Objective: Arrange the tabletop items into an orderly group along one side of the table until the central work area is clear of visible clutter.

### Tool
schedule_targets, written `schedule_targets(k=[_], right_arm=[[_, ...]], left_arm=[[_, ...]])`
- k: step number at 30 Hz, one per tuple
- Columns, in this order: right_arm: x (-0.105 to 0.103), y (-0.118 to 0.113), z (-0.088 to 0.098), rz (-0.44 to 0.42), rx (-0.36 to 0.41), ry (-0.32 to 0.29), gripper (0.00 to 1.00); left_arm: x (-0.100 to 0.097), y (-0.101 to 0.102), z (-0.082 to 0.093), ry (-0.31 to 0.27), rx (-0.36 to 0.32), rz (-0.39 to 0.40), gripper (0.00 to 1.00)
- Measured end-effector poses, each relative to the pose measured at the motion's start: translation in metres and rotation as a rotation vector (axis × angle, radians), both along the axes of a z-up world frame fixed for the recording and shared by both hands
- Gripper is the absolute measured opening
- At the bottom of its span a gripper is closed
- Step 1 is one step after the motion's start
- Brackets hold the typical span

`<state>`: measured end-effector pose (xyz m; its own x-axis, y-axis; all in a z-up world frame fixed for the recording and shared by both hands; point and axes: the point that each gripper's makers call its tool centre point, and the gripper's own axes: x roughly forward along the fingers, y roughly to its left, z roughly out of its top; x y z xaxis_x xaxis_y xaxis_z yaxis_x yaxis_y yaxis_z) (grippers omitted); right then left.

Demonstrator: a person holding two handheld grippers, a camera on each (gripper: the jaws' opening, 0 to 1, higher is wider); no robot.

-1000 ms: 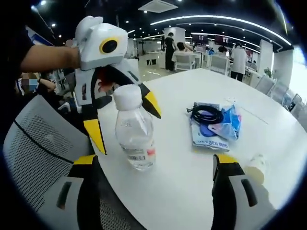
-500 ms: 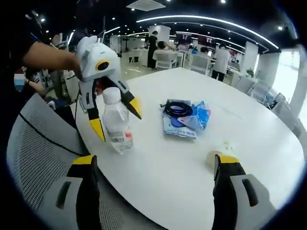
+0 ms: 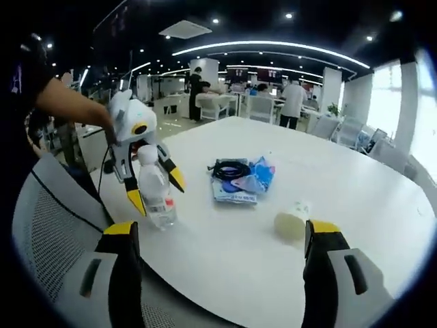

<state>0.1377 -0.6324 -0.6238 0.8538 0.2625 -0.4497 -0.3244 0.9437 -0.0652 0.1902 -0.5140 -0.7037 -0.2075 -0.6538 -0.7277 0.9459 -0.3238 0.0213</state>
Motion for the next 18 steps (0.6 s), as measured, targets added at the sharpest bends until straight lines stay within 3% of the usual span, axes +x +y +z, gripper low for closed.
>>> schedule_targets(k=[4, 10, 18], right_arm=[[-0.0029, -0.0069, -0.0069, -0.017, -0.057, 0.008, 1.00], [-0.0019, -0.0091, -0.0085, -0.028, -0.047, 0.012, 1.00], [-0.0020, -0.0083, -0.0102, -0.022, -0.057, 0.016, 1.00]], left_arm=[[0.0010, 0.0020, -0.0051, -0.003, 0.014, 0.012, 0.49], [0.0019, 0.0018, -0.0046, 0.051, -0.009, 0.108, 0.45], [0.0045, 0.0013, -0.0039, 0.063, -0.024, 0.177, 0.43]])
